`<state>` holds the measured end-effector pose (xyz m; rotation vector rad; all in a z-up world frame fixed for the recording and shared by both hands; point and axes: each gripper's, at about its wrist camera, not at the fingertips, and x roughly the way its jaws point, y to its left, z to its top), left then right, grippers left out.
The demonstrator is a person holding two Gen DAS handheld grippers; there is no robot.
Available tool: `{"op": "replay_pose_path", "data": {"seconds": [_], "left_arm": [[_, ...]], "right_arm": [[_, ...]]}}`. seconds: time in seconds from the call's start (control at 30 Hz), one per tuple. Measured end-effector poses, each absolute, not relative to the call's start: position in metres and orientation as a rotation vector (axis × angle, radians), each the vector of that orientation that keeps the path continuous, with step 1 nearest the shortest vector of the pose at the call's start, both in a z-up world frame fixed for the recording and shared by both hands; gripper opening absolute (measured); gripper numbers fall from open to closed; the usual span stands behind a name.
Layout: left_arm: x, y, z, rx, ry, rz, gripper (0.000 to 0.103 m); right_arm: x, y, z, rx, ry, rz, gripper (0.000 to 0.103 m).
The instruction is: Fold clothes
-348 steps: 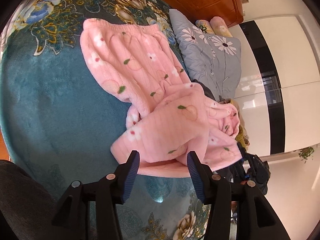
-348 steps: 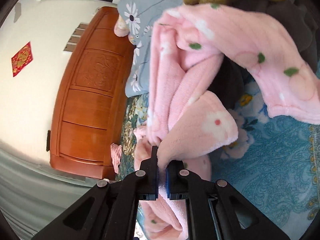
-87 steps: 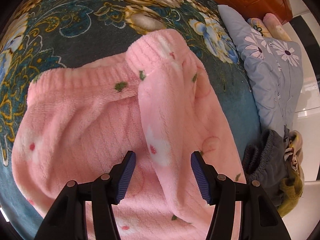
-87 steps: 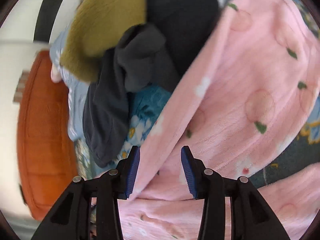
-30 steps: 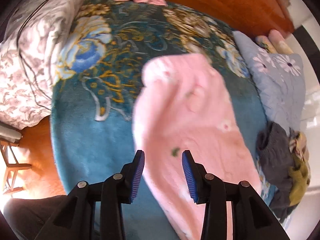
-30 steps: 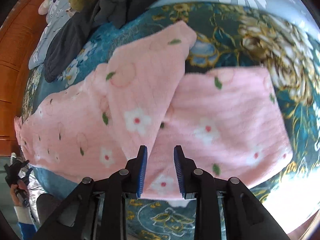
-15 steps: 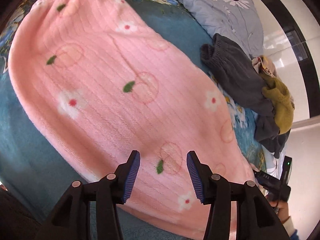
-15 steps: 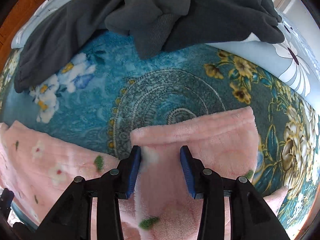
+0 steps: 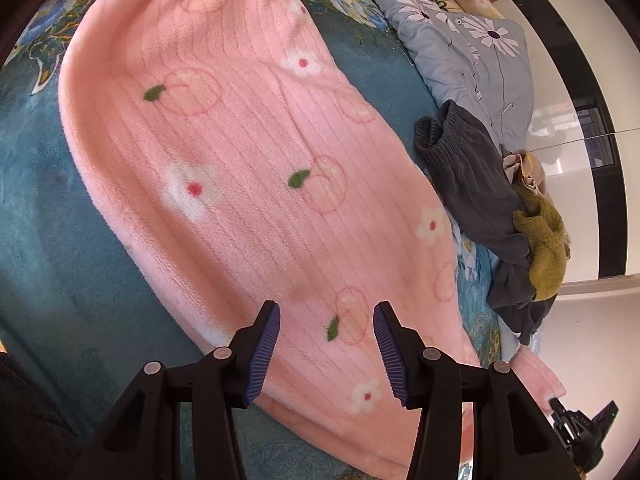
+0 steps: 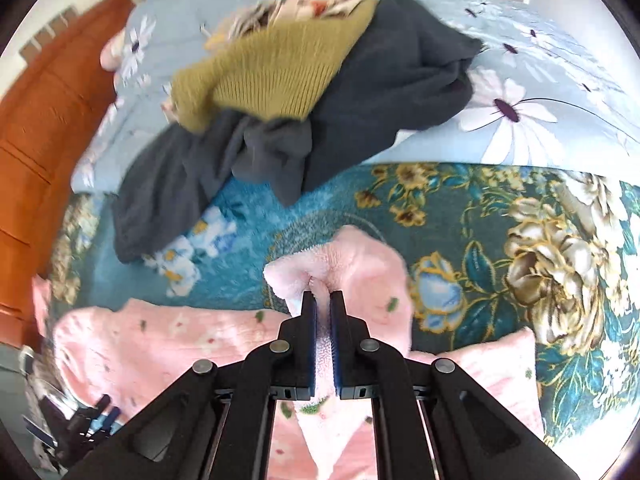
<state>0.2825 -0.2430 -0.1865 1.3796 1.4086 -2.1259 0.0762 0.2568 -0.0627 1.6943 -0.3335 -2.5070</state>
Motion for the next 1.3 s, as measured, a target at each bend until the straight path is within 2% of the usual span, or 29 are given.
{"op": "replay_pose_path", "data": {"seconds": [0.03,0.2,0.33,0.4,0.43,0.53,0.63,0.7,0.73,0.87,1.03,1.1,1.13,1.3], "left_arm": [[0.284,-0.244,-0.186,1.377,1.418,-2.129,0.053],[0.287,-0.245,-0.183,1.370,1.468,-2.146,0.053],[0.290,-0.240,-0.174,1.378,1.444,-2.172,0.053],[0.294,-0.239,-0.170,1.359,1.438,-2.186,0.053],[0.294,-0.239,-0.169,1.348,1.440,-2.188,0.053],[0.294,-0.240,-0.168,1.334,1.439,-2.183,0.054],[0.294,-0.239,-0.168,1.338,1.426,-2.182,0.055],[0.292,-0.238,-0.168,1.344,1.419,-2.175,0.055],[0.292,-0.237,-0.168,1.347,1.415,-2.172,0.055],[0.291,-0.234,-0.170,1.358,1.406,-2.162,0.055],[0.288,-0.231,-0.171,1.375,1.394,-2.160,0.055],[0.287,-0.231,-0.171,1.382,1.394,-2.157,0.055],[0.287,-0.232,-0.171,1.383,1.395,-2.156,0.055],[0.293,-0.236,-0.169,1.357,1.409,-2.163,0.055]], "right_arm": [[0.088,0.273,-0.043,1.653,-0.399,-2.541,0.006],[0.169,0.374,-0.024,1.683,-0.658,-2.706,0.005],[0.220,0.433,-0.118,2.043,-0.903,-2.640,0.003],[0.248,0.452,-0.155,2.106,-1.149,-2.572,0.003],[0.260,0.457,-0.167,2.053,-1.297,-2.538,0.003],[0.264,0.459,-0.173,1.916,-1.446,-2.495,0.005],[0.244,0.451,-0.167,1.817,-1.389,-2.510,0.007],[0.233,0.446,-0.169,1.797,-1.365,-2.501,0.023],[0.230,0.444,-0.175,1.805,-1.378,-2.488,0.034],[0.220,0.445,-0.204,1.848,-1.471,-2.457,0.035],[0.206,0.447,-0.211,1.745,-1.597,-2.425,0.035],[0.199,0.444,-0.209,1.756,-1.583,-2.413,0.027],[0.196,0.441,-0.206,1.781,-1.553,-2.405,0.005],[0.194,0.427,-0.161,1.705,-1.340,-2.446,0.003]]}}
